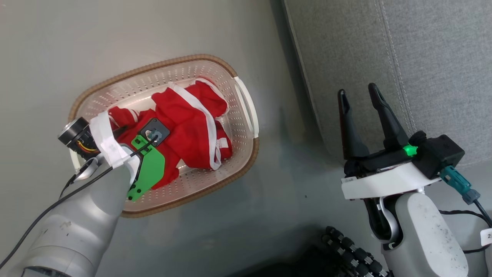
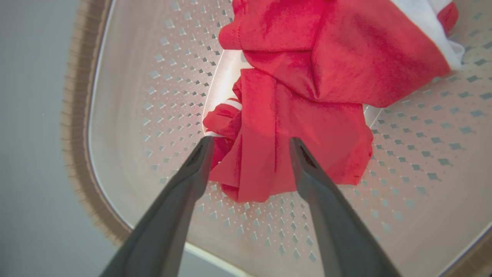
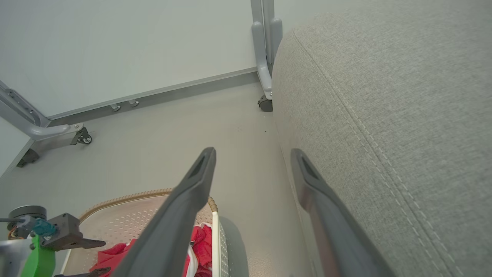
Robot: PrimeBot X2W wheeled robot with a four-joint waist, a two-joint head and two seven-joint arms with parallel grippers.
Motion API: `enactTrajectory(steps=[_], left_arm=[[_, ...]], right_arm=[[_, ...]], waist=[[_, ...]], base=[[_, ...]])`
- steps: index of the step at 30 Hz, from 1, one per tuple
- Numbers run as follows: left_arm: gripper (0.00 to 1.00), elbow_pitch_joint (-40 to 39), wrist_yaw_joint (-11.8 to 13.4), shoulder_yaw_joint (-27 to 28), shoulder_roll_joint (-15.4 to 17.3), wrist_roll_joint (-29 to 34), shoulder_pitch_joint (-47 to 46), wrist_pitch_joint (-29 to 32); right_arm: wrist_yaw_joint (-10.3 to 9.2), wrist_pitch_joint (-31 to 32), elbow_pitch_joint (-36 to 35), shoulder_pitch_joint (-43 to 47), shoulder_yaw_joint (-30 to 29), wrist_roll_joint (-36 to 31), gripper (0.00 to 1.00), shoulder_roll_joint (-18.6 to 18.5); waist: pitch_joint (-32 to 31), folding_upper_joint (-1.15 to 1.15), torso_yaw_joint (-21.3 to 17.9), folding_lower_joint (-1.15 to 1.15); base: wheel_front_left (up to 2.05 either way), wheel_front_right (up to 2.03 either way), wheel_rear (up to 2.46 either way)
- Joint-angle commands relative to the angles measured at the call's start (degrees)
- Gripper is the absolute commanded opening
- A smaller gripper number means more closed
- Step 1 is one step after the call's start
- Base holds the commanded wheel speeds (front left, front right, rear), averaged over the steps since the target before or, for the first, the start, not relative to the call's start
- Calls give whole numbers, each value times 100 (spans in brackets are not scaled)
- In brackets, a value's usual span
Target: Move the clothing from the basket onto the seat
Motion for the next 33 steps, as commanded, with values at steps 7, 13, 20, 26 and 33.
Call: enactTrajectory(steps=[7, 13, 20, 26, 33], left_arm=[[100, 354, -15, -709, 111, -265, -474, 343], [100, 476, -16, -1110, 297, -342, -824, 887], [100, 545, -16, -1367, 366, -752, -837, 1452], [100, 540, -16, -1782, 423, -1315, -885, 1947], [100, 236, -18, -2334, 577, -2013, -986, 2346]], right_arm=[[0, -18, -41, -189, 303, 250, 100, 5], [0, -18, -69, -213, 506, 405, 100, 5], [0, -18, -51, -254, 670, 550, 100, 6], [0, -18, -111, -279, 772, 658, 100, 6], [0, -18, -175, -325, 889, 710, 100, 6]], waist=[[484, 0, -368, -1], [605, 0, -481, -1], [694, 0, -647, -1], [861, 0, -768, -1], [1081, 0, -863, -1]], base=[[0, 0, 0], [0, 0, 0], [0, 0, 0], [0, 0, 0], [0, 0, 0]])
